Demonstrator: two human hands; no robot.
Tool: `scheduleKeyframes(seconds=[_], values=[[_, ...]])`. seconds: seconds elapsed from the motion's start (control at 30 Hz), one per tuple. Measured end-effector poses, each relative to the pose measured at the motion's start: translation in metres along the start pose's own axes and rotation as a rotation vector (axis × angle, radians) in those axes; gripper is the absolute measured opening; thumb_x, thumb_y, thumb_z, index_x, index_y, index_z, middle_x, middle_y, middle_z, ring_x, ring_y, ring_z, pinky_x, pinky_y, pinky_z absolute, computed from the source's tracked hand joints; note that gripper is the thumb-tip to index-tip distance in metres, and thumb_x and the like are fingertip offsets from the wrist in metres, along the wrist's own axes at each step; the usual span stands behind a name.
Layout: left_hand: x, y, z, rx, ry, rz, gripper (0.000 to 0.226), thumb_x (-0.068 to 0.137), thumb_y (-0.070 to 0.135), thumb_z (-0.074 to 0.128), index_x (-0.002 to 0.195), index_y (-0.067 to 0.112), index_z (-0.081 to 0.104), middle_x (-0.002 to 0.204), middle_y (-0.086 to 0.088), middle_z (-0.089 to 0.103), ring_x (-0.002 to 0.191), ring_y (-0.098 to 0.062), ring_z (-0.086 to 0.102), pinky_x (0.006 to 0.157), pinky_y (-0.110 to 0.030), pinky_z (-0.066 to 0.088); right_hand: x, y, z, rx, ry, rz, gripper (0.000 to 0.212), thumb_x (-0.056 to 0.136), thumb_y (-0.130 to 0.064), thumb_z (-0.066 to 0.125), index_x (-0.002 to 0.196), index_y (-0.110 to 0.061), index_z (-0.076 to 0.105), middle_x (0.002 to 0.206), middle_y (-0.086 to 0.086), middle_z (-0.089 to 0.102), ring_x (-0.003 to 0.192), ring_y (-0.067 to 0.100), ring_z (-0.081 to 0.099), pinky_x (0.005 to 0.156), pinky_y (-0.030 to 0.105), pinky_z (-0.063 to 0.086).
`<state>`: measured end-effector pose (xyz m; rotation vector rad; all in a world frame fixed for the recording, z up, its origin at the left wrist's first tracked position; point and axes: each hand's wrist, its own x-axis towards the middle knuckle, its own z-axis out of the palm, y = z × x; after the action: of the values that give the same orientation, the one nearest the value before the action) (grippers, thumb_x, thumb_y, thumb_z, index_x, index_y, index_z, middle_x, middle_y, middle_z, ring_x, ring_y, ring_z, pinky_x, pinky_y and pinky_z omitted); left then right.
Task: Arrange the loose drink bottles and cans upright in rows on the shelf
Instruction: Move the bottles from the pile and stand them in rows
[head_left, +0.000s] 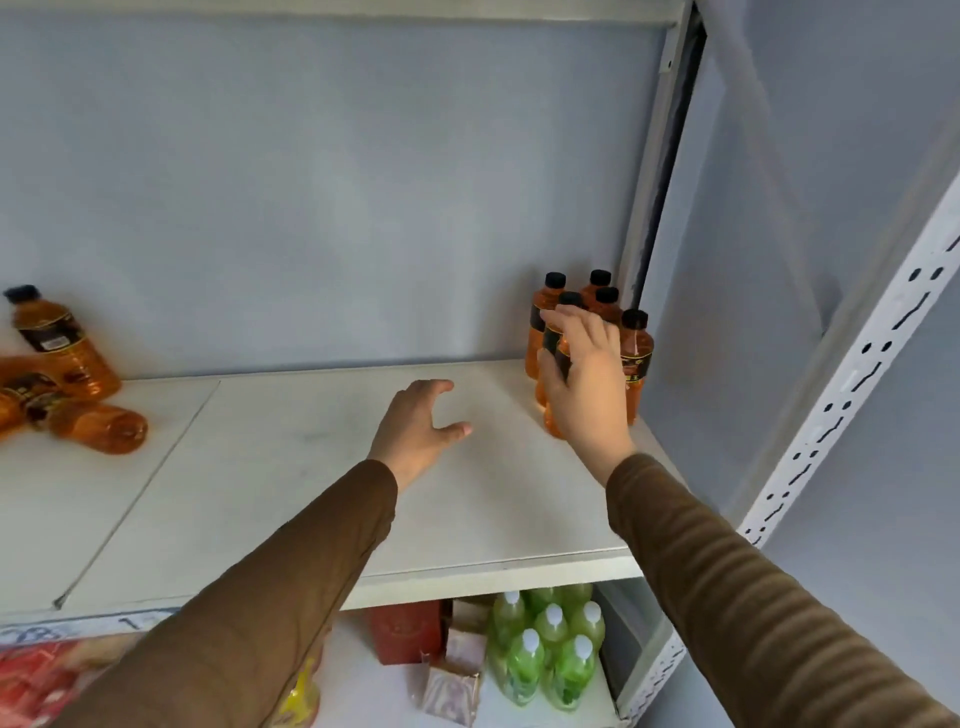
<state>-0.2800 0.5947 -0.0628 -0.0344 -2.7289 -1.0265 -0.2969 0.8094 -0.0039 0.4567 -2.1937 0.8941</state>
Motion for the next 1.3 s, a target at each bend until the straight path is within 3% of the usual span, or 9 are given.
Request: scheduleKeyframes(seconds=[0.13, 0.27, 0.4, 0.63, 0.8, 0.93, 1.2, 1.3], values=[[-0.033, -0.042, -0.045, 0.125, 0.014, 0.014, 0.056, 0.095, 0.041, 0.062, 0.145, 0.021, 0.046, 0.147, 0.002, 0.046, 0.135, -0.018, 0.038, 0.107, -0.028, 0.032, -0.016, -0.055, 0.033, 0.048, -0.125, -0.069, 0.035, 0.09, -0.008, 0.06, 0.124, -0.017, 0.062, 0.125, -0.001, 0.059, 0.118, 0.02, 0.046, 0.097, 0.035, 0.044], [-0.071, -0.094, -0.103, 0.202, 0.045, 0.021, 0.052, 0.098, 0.039, 0.058, 0.145, 0.021, 0.045, 0.149, 0.0, 0.046, 0.135, -0.019, 0.041, 0.109, -0.03, 0.034, -0.033, -0.121, 0.077, 0.102, -0.215, -0.074, 0.034, 0.092, -0.015, 0.062, 0.126, -0.019, 0.062, 0.125, -0.002, 0.06, 0.118, 0.018, 0.047, 0.094, 0.022, 0.037], [-0.11, -0.151, -0.167, 0.267, 0.074, 0.009, 0.051, 0.097, 0.039, 0.06, 0.144, 0.021, 0.047, 0.147, -0.001, 0.048, 0.133, -0.02, 0.043, 0.107, -0.031, 0.036, -0.052, -0.189, 0.126, 0.188, -0.313, 0.003, 0.038, 0.092, -0.019, 0.064, 0.129, -0.02, 0.06, 0.126, -0.002, 0.059, 0.119, 0.019, 0.047, 0.091, 0.017, 0.031], [-0.162, -0.232, -0.256, 0.314, 0.127, -0.077, 0.052, 0.095, 0.041, 0.062, 0.141, 0.021, 0.049, 0.147, -0.001, 0.049, 0.135, -0.019, 0.04, 0.109, -0.035, 0.037, -0.072, -0.286, 0.192, 0.302, -0.417, 0.016, 0.039, 0.093, -0.025, 0.064, 0.131, -0.022, 0.056, 0.128, -0.003, 0.058, 0.121, 0.018, 0.047, 0.097, 0.028, 0.041], [-0.185, -0.273, -0.299, 0.356, 0.204, -0.168, 0.054, 0.095, 0.042, 0.061, 0.142, 0.02, 0.047, 0.147, -0.001, 0.048, 0.134, -0.02, 0.039, 0.11, -0.036, 0.036, -0.074, -0.333, 0.241, 0.382, -0.477, -0.044, 0.042, 0.092, -0.029, 0.066, 0.132, -0.022, 0.055, 0.13, -0.002, 0.058, 0.121, 0.018, 0.049, 0.095, 0.024, 0.037], [-0.215, -0.304, -0.327, 0.368, 0.232, -0.231, 0.056, 0.095, 0.041, 0.062, 0.143, 0.019, 0.046, 0.147, -0.001, 0.047, 0.135, -0.019, 0.039, 0.111, -0.036, 0.035, -0.089, -0.371, 0.277, 0.431, -0.544, -0.065, 0.044, 0.091, -0.032, 0.067, 0.132, -0.023, 0.054, 0.128, -0.001, 0.058, 0.118, 0.018, 0.05, 0.094, 0.028, 0.042], [-0.262, -0.375, -0.402, 0.386, 0.286, -0.253, 0.056, 0.094, 0.042, 0.062, 0.143, 0.022, 0.044, 0.145, 0.001, 0.048, 0.131, -0.02, 0.041, 0.106, -0.037, 0.038, -0.113, -0.475, 0.343, 0.499, -0.605, -0.129, 0.048, 0.09, -0.036, 0.068, 0.134, -0.025, 0.052, 0.131, -0.002, 0.057, 0.121, 0.016, 0.051, 0.098, 0.033, 0.047], [-0.279, -0.409, -0.433, 0.357, 0.299, -0.233, 0.057, 0.094, 0.042, 0.063, 0.144, 0.023, 0.044, 0.146, 0.002, 0.046, 0.134, -0.019, 0.039, 0.108, -0.036, 0.037, -0.128, -0.52, 0.369, 0.483, -0.614, -0.133, 0.051, 0.09, -0.035, 0.068, 0.137, -0.023, 0.051, 0.13, -0.001, 0.056, 0.117, 0.014, 0.053, 0.093, 0.029, 0.047]])
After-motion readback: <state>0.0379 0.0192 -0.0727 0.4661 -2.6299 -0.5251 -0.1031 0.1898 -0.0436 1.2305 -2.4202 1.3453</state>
